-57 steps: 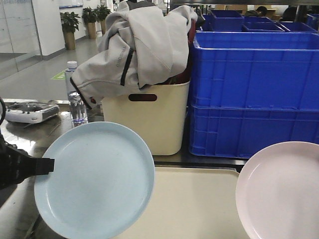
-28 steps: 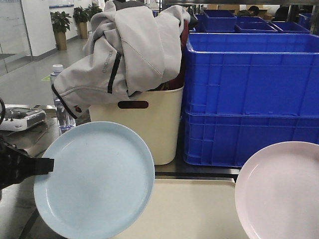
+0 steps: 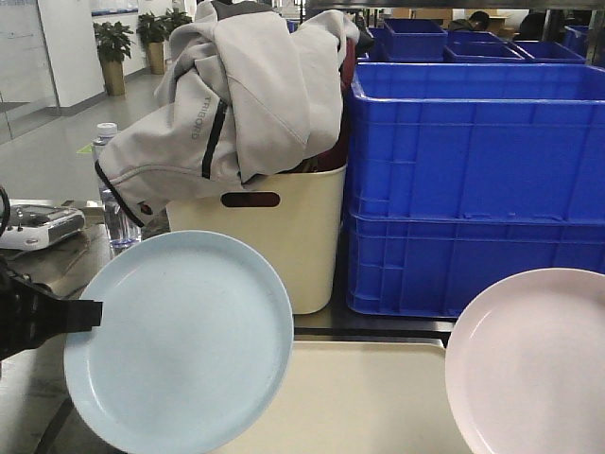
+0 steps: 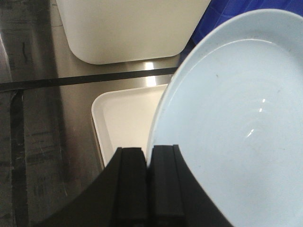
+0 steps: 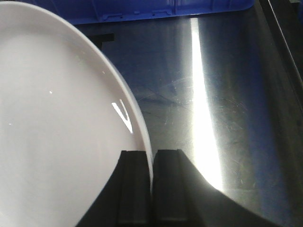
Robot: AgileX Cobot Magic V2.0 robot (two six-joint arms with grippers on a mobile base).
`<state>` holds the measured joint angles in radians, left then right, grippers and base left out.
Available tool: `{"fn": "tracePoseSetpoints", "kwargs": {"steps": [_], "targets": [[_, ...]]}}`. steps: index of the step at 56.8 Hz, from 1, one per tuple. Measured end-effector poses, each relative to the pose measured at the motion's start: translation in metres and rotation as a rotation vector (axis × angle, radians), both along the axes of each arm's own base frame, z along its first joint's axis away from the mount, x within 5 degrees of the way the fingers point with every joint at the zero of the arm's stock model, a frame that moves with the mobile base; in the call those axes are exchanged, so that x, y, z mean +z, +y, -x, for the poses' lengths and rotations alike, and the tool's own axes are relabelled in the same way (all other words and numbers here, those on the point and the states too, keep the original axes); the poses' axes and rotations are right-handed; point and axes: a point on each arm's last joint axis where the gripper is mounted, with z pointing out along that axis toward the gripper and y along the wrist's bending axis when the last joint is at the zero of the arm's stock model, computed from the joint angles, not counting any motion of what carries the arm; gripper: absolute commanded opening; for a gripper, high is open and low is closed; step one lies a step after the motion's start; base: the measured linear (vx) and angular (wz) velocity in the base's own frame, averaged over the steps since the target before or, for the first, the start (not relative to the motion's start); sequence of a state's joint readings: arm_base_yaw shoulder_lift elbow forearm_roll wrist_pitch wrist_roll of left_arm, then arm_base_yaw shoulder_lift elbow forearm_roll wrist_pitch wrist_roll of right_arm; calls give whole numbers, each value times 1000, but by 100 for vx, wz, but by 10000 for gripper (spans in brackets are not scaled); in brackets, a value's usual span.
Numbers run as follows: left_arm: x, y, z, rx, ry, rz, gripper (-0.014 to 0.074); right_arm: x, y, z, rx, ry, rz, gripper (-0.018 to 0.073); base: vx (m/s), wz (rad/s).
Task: Grab plate from conveyor and place on tray
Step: 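Hold both plates raised while the base drives to the tray table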
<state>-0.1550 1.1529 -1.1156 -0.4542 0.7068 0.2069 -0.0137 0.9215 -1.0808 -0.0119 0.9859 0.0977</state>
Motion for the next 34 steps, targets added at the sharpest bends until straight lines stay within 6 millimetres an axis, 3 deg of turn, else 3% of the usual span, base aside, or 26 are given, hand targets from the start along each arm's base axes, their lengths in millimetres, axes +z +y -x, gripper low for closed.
{"fn": "tracePoseSetpoints", "kwargs": {"steps": [26,34], "targets": [[2,0,-2,15,-30,11,-3,-2,1,1,3,23,-12,-10,0,0],[-5,-5,-6,-13,38,64,-3,-4,2,-2,5,37,-22,-10,0,0]]}}
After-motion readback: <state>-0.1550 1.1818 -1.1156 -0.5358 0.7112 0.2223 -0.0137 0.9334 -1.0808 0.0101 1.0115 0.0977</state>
